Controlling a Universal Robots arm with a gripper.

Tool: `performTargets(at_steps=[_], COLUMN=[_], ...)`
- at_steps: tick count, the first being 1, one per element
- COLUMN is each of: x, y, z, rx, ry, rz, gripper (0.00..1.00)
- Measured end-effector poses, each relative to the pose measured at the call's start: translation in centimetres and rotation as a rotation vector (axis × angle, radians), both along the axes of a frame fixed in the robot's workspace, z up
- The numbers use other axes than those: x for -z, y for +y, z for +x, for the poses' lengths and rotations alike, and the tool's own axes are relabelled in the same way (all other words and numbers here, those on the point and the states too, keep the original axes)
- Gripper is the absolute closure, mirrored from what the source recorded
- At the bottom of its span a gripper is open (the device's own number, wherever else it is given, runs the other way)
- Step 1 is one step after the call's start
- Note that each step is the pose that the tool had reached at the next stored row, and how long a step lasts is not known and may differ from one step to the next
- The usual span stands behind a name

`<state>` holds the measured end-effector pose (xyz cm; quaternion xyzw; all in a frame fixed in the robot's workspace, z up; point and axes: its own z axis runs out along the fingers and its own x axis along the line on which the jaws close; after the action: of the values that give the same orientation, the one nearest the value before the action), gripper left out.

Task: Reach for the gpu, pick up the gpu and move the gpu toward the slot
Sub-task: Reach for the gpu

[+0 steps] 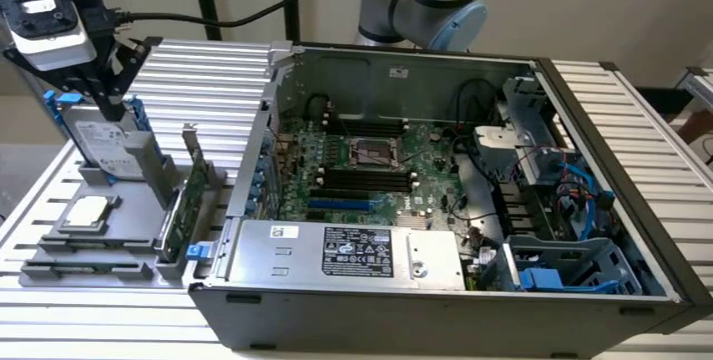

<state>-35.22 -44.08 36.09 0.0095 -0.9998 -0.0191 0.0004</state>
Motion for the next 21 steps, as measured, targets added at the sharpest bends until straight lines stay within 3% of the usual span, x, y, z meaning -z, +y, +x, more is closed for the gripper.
performTargets(at_steps=[6, 13, 16, 21], x=[0.29, 0.82, 1.11, 1.16], y=[-1.50, -2.80, -3.19, -3.21], z=[1.8, 3.8, 4.7, 4.8], rx=[0.000, 0.000, 0.000, 0.000], ry=[0.0001, -0.0001, -0.0001, 0.0000], rz=[-0.0001, -0.0006, -0.0018, -0.0029], gripper=[0.89, 0.89, 0.89, 0.89])
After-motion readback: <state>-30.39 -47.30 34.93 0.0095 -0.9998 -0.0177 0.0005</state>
